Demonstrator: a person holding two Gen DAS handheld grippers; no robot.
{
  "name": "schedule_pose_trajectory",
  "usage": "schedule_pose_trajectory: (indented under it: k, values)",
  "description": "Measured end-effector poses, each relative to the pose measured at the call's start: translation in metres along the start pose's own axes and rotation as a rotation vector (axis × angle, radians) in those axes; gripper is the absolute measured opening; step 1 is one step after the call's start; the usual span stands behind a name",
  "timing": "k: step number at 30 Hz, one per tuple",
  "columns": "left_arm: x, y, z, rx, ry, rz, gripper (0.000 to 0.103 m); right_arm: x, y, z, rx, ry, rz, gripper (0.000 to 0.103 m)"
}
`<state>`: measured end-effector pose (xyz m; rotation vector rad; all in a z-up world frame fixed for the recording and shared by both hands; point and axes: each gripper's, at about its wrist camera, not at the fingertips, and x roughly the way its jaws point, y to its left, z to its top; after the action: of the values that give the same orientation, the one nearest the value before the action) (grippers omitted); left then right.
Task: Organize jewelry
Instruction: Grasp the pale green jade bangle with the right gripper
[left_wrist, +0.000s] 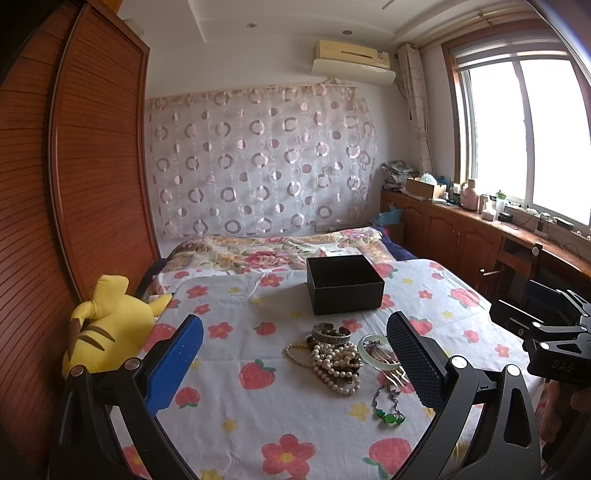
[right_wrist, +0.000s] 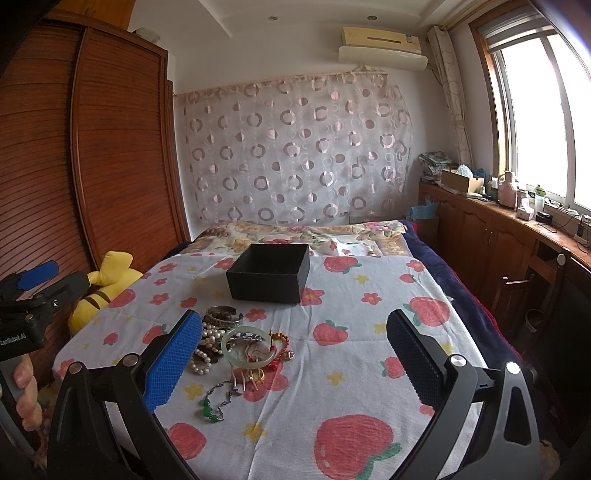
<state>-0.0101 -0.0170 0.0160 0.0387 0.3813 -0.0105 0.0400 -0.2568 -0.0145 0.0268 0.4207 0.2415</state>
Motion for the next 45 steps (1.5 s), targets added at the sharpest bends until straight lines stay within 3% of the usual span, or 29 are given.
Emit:
schedule_pose_trajectory:
  k: [19,26,33,45]
  values:
    - [0.004,0.000,-0.007,-0.006,0.020,-0.002,0.096,0.004,0.004,0.000,0.001,0.010,0.010,0.101]
    - [0.025,0.011,-0.023,-0.005,0.075,-0.009,0.096,0.021,0.008,-0.011,-0.022,0.050,0.099,0.101]
    - [0.045,0.022,-0.040,-0.002,0.136,-0.021,0.096,0.054,0.015,-0.021,-0.074,0.141,0.197,0.075]
    - [0.081,0.035,-0.069,0.006,0.258,-0.060,0.096,0.122,0.050,-0.035,-0.201,0.340,0.357,0.049]
